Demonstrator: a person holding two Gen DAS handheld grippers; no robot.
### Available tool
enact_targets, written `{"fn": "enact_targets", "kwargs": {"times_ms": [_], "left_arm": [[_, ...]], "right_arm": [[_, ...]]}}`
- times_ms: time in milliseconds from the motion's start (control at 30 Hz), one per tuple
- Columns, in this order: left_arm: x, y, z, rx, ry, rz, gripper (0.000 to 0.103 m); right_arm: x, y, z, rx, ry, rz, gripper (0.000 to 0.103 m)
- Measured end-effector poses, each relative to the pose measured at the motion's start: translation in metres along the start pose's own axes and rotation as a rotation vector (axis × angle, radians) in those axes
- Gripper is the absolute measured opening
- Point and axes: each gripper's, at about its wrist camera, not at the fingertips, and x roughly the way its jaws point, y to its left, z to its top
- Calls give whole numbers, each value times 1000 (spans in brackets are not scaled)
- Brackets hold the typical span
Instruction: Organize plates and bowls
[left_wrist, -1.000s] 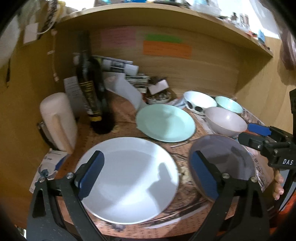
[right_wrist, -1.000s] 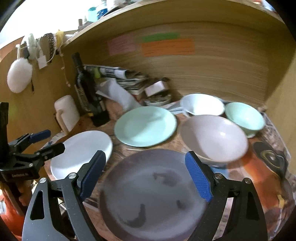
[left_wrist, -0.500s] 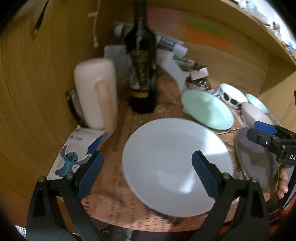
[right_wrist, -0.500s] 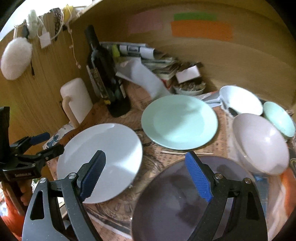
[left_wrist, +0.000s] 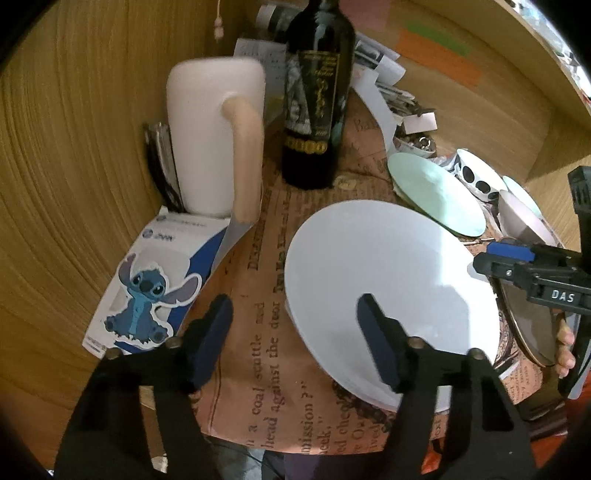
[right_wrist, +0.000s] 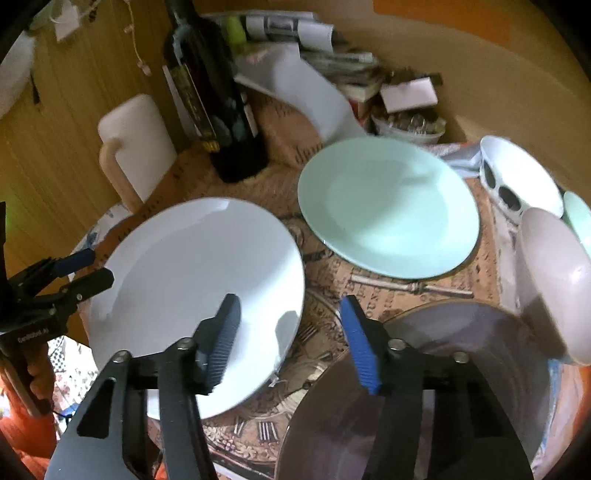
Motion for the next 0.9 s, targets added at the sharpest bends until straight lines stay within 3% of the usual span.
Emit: {"fn": "enact_targets", "kwargs": {"times_ms": [100,433,733,900], "left_arm": [[5,5,0,-17,31,-26,51],[6,11,-2,-40,77,-109,34],[8,3,-4,-31,107,-161,27],[7,-3,-2,-19,102,-115,27]], "right_arm": [[8,0,-1,11,30,3,44],[21,3,2,-1,79,12,26],[22,4,2,8,68,7,25],[20,6,2,6,61,-5,25]]}}
